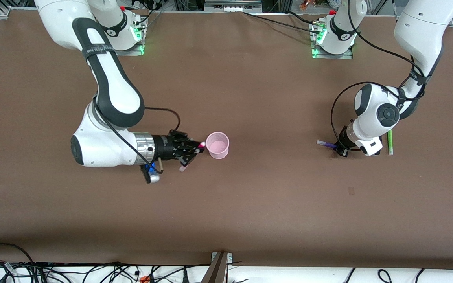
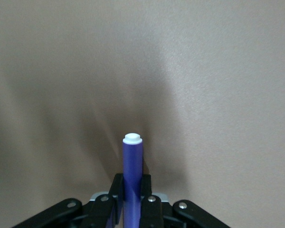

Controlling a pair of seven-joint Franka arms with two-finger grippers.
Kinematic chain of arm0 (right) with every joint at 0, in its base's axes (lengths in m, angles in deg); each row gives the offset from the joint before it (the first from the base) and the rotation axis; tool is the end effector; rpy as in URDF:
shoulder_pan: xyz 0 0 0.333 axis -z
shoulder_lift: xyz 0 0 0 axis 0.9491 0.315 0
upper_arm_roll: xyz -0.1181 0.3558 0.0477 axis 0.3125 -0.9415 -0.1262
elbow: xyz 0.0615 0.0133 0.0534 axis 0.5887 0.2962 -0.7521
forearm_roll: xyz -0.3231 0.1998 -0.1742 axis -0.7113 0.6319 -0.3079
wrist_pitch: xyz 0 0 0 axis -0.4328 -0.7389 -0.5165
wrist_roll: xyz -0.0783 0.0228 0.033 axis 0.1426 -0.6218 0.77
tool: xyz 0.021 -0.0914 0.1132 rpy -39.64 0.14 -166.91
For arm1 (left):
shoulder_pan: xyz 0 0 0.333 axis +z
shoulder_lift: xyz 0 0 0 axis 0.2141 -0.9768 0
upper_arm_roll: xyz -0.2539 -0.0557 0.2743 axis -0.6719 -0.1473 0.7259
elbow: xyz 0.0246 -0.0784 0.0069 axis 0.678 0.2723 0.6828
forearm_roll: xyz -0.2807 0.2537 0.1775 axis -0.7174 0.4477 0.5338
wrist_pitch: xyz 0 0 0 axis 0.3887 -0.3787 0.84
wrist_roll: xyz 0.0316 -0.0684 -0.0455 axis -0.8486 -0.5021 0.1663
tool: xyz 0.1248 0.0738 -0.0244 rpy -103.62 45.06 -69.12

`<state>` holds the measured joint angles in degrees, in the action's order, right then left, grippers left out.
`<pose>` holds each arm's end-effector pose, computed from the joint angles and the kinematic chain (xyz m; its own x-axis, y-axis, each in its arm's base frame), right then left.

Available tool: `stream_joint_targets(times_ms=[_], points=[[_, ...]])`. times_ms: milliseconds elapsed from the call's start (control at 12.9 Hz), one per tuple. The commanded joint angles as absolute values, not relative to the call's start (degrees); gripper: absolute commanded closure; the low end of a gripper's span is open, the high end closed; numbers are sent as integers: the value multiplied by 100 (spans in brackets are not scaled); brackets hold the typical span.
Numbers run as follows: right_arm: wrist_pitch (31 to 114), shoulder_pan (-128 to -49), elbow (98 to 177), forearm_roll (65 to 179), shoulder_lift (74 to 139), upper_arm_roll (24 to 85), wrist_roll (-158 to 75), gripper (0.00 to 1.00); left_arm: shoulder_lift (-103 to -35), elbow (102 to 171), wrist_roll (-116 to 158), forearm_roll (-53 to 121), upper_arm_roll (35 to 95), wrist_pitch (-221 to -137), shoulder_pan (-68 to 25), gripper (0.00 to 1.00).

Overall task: Organize pens into pink holder with both arms
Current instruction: 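Insert the pink marker into the pink cup while the left gripper lifts the pen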

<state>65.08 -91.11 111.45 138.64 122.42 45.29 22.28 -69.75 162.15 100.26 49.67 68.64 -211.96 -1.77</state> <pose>0.7138 0.3920 0.3868 0.4520 -0.4659 -0.7607 -0.8604 -0.4529 -0.2338 0.5913 -0.0431 0.1716 0.2155 0.9751 -0.0526 0.9764 -0.2160 -0.0054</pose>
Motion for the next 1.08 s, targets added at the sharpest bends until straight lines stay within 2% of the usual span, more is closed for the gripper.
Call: stream_joint_targets(times_ms=[0, 232, 620, 775, 1007], points=[[6712, -9167, 11314, 14635, 12300, 4306, 2465, 100, -6527, 16248, 10235, 5157, 6821, -21111, -146, 100], [7038, -9369, 11745, 14917, 12335, 4298, 2447, 100, -6140, 16143, 10253, 5131, 6812, -21094, -182, 100], [7030, -9387, 12563, 15252, 12222, 4289, 2412, 100, -6025, 15529, 10515, 5131, 6654, -20480, -199, 100], [7073, -9396, 12599, 15252, 12256, 4271, 2351, 100, -6042, 15142, 10596, 5131, 6514, -20129, -208, 100], [7126, -9431, 12573, 15305, 12318, 4236, 2342, 100, -6042, 14948, 10596, 5148, 6434, -20004, -252, 100]])
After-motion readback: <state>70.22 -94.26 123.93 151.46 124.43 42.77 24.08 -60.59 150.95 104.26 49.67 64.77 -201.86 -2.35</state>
